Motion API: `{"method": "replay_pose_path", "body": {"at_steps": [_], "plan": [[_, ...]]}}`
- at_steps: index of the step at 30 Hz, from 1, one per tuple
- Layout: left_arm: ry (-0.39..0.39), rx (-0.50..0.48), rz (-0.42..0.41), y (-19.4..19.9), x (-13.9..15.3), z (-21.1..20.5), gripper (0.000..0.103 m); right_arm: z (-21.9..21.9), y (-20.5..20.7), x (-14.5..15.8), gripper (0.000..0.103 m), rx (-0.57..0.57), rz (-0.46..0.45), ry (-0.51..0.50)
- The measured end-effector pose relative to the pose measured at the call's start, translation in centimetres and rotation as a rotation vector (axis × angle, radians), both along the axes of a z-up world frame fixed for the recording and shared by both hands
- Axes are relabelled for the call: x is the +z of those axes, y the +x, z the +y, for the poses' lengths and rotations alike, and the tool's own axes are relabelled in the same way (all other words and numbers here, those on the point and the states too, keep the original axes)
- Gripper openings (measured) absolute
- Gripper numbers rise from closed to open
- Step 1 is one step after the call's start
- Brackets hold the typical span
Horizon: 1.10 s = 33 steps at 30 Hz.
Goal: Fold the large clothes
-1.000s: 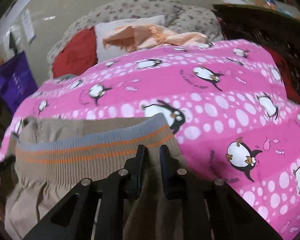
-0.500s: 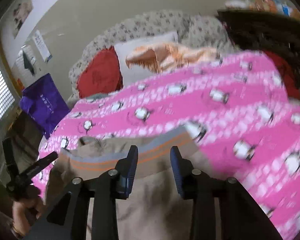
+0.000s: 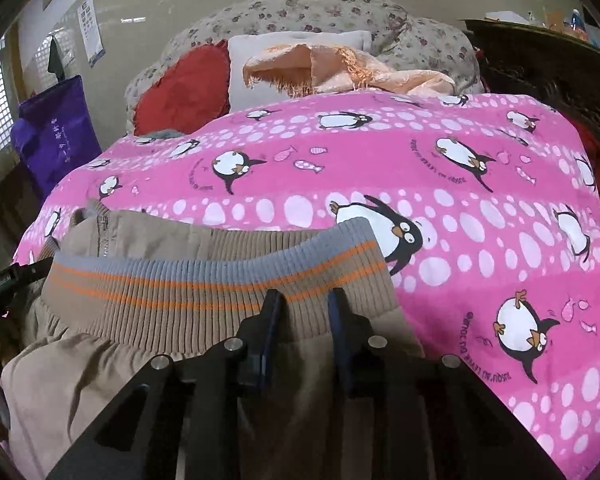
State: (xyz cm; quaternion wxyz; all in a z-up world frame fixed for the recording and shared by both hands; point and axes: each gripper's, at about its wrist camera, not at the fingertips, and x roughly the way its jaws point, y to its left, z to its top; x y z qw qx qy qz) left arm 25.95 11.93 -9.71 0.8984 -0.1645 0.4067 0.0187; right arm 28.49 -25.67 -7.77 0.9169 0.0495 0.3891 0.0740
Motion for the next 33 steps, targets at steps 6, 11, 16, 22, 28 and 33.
{"method": "replay_pose_path", "body": {"at_steps": [6,11,16,22,28,33], "plan": [[0.077,0.009,0.096,0.7,1.5,-0.7,0.097,0.4,0.0,1.8,0.025,0.024,0.060,-0.028],[0.092,0.032,-0.056,-4.0,8.1,-0.4,0.096,2.2,-5.2,9.0,0.031,0.053,-0.050,-0.031],[0.038,-0.048,-0.091,-10.5,9.3,-2.2,0.096,7.5,-9.9,8.5,0.038,0.192,0.004,0.051],[0.116,-0.091,-0.018,-15.1,5.2,-4.4,0.096,10.5,-5.9,0.7,0.038,0.143,0.173,-0.066],[0.078,-0.028,0.053,-17.8,2.2,0.0,0.096,6.8,-8.3,4.2,0.039,0.123,0.083,-0.005],[0.049,-0.013,0.058,-19.5,1.6,1.5,0.096,1.4,-14.7,6.8,0.044,0.136,0.003,0.021]]}}
